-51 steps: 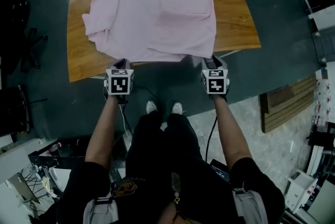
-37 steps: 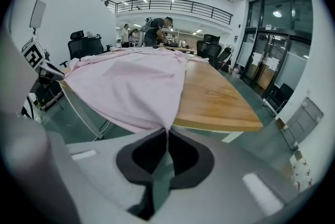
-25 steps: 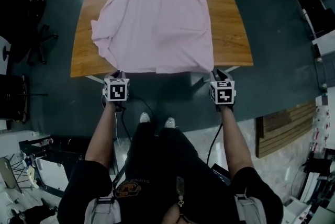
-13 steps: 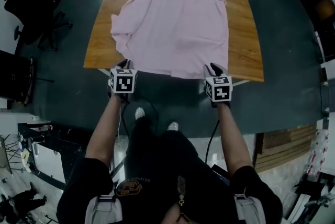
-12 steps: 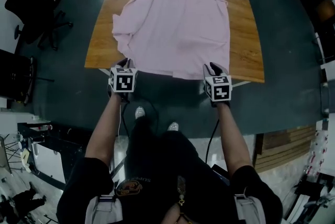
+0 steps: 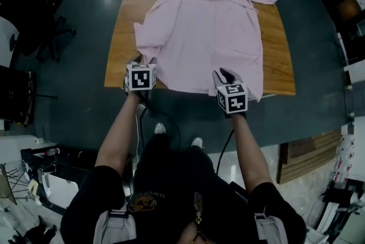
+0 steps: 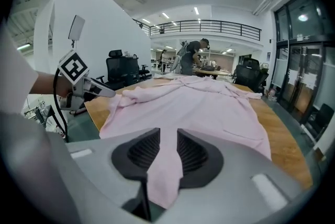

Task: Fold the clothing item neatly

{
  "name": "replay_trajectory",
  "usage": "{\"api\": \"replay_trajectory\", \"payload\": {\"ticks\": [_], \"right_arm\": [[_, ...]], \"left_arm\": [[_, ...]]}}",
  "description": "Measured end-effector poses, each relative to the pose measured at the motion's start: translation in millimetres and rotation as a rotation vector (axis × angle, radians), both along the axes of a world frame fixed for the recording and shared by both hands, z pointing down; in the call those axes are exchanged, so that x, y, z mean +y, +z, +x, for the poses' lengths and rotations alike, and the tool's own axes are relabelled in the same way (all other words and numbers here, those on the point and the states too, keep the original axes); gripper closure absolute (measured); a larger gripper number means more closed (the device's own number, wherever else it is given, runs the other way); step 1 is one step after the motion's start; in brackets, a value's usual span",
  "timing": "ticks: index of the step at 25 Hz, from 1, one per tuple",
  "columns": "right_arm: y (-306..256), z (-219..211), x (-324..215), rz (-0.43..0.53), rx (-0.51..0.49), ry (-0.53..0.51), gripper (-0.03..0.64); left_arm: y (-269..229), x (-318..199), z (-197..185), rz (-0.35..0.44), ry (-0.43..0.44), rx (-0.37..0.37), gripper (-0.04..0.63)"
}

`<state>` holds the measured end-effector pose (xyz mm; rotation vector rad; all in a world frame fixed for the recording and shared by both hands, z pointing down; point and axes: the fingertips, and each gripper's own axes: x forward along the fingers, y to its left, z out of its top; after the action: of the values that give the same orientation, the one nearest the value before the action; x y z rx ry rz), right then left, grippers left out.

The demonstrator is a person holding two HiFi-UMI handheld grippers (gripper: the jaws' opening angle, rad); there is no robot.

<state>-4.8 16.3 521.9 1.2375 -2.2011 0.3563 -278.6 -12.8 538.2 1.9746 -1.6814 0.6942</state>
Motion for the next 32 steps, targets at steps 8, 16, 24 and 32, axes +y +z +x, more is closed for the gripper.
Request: {"api": "replay_trajectory", "payload": {"ticks": [8, 16, 24, 32], "right_arm": [[-9.2, -56.8, -0.1, -0.009, -0.007, 0.011, 0.525], [-15.4, -93.6, 12.1, -0.022, -0.002, -0.053, 0.529], [-29.6, -112.2, -0.5, -0.003, -0.026, -0.130, 0.531], [-8.1, -151.6, 16.3, -0.092, -0.053, -0.319, 0.532]], "left_arm": [[32.4, -21.5, -16.0, -0.160, 0.003, 0.136, 0.365], [38.4, -2.4, 2.4, -0.191, 0.126, 0.173, 0.569], [3.7, 36.3, 38.9, 0.002, 0.415, -0.032, 0.569], [-0.3, 65.8, 27.2, 0.005, 0.403, -0.063, 0.569]]}}
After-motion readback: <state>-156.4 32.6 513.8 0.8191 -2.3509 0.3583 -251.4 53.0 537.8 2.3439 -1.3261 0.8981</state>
